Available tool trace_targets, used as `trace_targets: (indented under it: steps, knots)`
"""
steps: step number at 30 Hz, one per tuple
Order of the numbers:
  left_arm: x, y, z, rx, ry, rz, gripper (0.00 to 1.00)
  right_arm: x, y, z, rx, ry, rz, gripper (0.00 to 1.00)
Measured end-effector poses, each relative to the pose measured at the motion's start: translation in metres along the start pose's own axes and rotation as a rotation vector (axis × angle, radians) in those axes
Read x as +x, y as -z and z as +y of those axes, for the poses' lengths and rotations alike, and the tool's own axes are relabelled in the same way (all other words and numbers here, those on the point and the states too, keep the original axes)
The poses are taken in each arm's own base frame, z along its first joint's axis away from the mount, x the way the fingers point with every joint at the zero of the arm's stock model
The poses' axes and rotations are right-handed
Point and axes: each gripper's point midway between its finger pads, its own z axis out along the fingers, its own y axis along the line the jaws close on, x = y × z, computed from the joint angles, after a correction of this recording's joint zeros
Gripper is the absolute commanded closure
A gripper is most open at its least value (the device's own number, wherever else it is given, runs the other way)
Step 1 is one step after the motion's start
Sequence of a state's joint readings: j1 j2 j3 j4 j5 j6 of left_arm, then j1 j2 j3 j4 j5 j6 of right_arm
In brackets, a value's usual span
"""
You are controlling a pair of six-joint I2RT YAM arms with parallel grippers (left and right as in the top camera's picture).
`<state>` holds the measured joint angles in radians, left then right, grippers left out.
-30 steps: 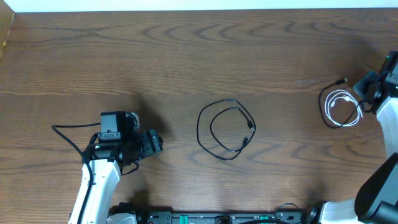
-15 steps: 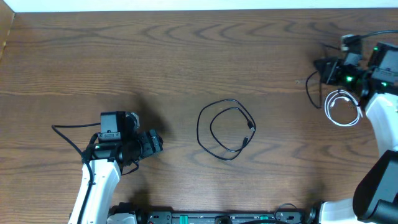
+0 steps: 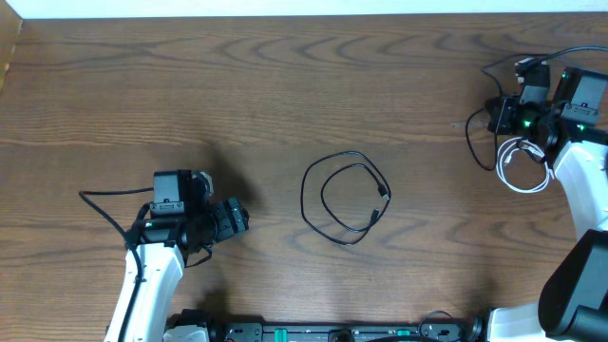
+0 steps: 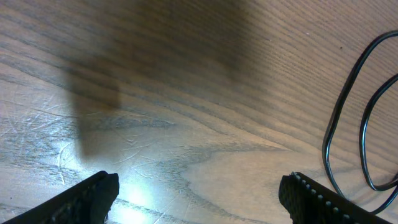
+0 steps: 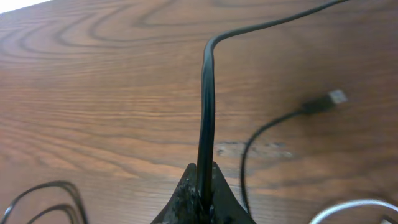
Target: Untangle cables
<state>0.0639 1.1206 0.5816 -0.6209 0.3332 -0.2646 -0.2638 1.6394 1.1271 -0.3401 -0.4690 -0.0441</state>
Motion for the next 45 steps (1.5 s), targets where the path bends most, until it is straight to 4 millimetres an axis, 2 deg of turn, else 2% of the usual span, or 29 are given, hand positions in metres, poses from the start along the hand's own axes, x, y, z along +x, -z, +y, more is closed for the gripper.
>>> trace_targets:
  steps: [9, 10, 12, 13, 14, 27, 32, 34, 37, 40, 45]
  knots:
    - [0.0, 0.0, 0.0, 0.0, 0.0, 0.0, 0.12, 0.014, 0.007, -0.048, 0.285, -0.146, 0.041, 0.99]
    - [0.0, 0.0, 0.0, 0.0, 0.0, 0.0, 0.12, 0.014, 0.008, -0.05, 0.302, -0.155, 0.039, 0.94]
    - [0.0, 0.0, 0.0, 0.0, 0.0, 0.0, 0.12, 0.015, 0.01, -0.055, 0.332, -0.175, 0.036, 0.5]
    - [0.0, 0.0, 0.0, 0.0, 0.0, 0.0, 0.12, 0.015, 0.01, -0.056, 0.339, -0.177, 0.036, 0.18]
    - [0.0, 0.0, 0.0, 0.0, 0.0, 0.0, 0.12, 0.015, 0.01, -0.058, 0.347, -0.181, 0.036, 0.01]
    - [0.0, 0.0, 0.0, 0.0, 0.0, 0.0, 0.12, 0.016, 0.013, -0.065, 0.394, -0.187, 0.033, 0.01]
    - [0.0, 0.0, 0.0, 0.0, 0.0, 0.0, 0.12, 0.025, 0.025, -0.085, 0.567, -0.201, 0.056, 0.01]
    - [0.0, 0.0, 0.0, 0.0, 0.0, 0.0, 0.12, 0.022, 0.025, -0.085, 0.59, -0.187, 0.046, 0.01]
    - [0.0, 0.0, 0.0, 0.0, 0.0, 0.0, 0.12, 0.012, 0.013, -0.064, 0.52, -0.121, 0.024, 0.01]
    - [0.0, 0.0, 0.0, 0.0, 0.0, 0.0, 0.12, 0.006, -0.006, -0.025, 0.371, -0.019, 0.027, 0.02]
    - [0.0, 0.0, 0.0, 0.0, 0.0, 0.0, 0.12, 0.017, -0.032, 0.037, 0.163, 0.108, 0.076, 0.13]
